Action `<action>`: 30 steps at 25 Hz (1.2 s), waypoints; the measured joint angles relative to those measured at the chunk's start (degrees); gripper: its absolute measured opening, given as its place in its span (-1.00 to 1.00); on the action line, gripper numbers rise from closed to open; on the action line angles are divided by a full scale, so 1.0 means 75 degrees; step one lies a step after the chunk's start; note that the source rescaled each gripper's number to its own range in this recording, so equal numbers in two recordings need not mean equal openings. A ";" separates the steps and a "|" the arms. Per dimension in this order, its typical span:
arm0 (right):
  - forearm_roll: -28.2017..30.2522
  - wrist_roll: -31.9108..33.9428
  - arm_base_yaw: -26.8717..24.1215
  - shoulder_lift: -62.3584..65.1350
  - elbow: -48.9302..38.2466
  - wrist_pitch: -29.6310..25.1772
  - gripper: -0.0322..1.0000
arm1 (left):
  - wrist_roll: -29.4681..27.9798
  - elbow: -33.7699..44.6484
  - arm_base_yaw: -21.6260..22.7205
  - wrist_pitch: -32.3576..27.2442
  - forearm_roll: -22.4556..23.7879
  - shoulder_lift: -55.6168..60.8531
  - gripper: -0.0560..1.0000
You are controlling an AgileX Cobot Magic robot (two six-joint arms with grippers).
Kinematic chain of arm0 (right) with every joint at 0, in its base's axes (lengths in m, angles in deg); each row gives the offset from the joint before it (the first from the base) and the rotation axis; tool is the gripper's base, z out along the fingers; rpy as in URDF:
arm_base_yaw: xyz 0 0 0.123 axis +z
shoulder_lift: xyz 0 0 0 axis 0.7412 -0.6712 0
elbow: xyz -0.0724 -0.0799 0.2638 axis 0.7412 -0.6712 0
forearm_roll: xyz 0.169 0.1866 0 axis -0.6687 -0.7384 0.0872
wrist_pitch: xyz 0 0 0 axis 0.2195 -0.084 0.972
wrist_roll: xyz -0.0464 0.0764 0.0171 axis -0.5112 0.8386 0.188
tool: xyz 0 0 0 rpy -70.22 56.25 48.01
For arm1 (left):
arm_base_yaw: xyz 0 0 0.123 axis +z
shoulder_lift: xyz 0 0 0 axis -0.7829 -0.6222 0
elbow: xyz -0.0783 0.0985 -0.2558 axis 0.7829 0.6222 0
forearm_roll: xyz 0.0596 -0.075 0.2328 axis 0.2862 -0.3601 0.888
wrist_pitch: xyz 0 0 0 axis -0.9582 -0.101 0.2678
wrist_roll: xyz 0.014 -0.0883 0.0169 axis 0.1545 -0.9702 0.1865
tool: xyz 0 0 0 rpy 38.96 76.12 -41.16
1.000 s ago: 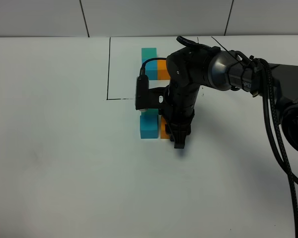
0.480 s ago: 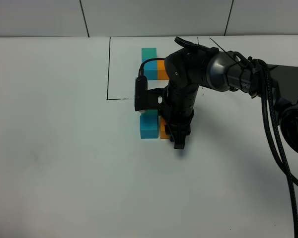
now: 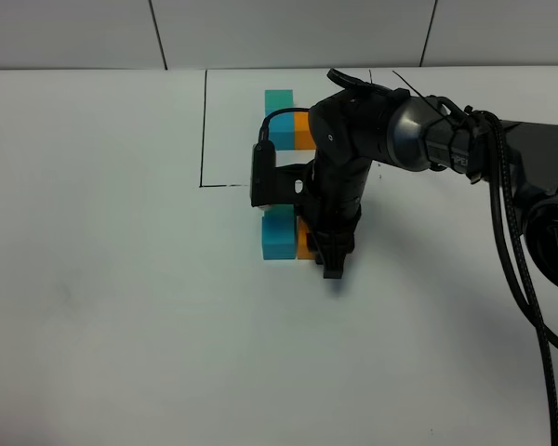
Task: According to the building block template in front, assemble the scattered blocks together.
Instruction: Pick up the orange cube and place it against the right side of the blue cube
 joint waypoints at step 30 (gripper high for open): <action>-0.0134 -0.0318 0.0088 0.0000 0.0000 0.0265 -0.92 | 0.0000 0.0000 0.0000 0.0000 0.0000 0.0000 0.65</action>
